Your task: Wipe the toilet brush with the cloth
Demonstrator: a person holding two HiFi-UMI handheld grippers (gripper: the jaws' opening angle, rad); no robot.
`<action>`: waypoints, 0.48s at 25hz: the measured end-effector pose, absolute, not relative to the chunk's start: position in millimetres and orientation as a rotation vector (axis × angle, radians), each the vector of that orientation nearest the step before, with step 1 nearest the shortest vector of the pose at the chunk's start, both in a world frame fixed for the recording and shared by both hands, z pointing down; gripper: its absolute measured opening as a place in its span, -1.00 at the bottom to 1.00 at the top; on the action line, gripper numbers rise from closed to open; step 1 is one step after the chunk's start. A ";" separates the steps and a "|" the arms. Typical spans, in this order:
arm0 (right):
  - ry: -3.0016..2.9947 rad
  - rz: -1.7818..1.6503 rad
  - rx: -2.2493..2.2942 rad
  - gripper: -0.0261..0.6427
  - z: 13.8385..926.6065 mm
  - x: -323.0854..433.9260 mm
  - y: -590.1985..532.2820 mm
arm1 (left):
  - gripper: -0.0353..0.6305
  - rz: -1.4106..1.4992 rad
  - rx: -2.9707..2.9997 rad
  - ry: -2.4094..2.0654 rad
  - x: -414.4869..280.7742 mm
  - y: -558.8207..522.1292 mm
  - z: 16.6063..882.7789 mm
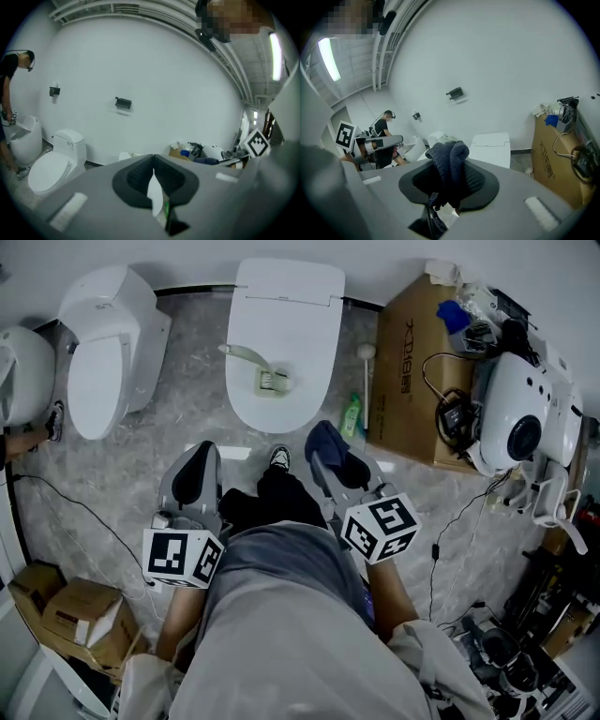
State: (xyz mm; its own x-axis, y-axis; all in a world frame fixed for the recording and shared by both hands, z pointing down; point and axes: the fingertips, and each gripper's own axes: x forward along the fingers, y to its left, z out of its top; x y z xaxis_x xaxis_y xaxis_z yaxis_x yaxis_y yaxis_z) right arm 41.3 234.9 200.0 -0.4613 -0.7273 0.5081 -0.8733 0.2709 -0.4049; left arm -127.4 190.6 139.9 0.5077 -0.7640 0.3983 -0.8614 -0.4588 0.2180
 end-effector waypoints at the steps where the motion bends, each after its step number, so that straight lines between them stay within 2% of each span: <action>1: -2.317 0.963 1.483 -0.59 201.6 43.1 230.3 | -0.89 0.344 2.362 -1.346 -125.0 186.1 140.8; 12: -2.292 1.058 1.391 -0.58 233.2 46.3 175.7 | -0.89 0.299 2.281 -1.369 -127.1 130.7 167.9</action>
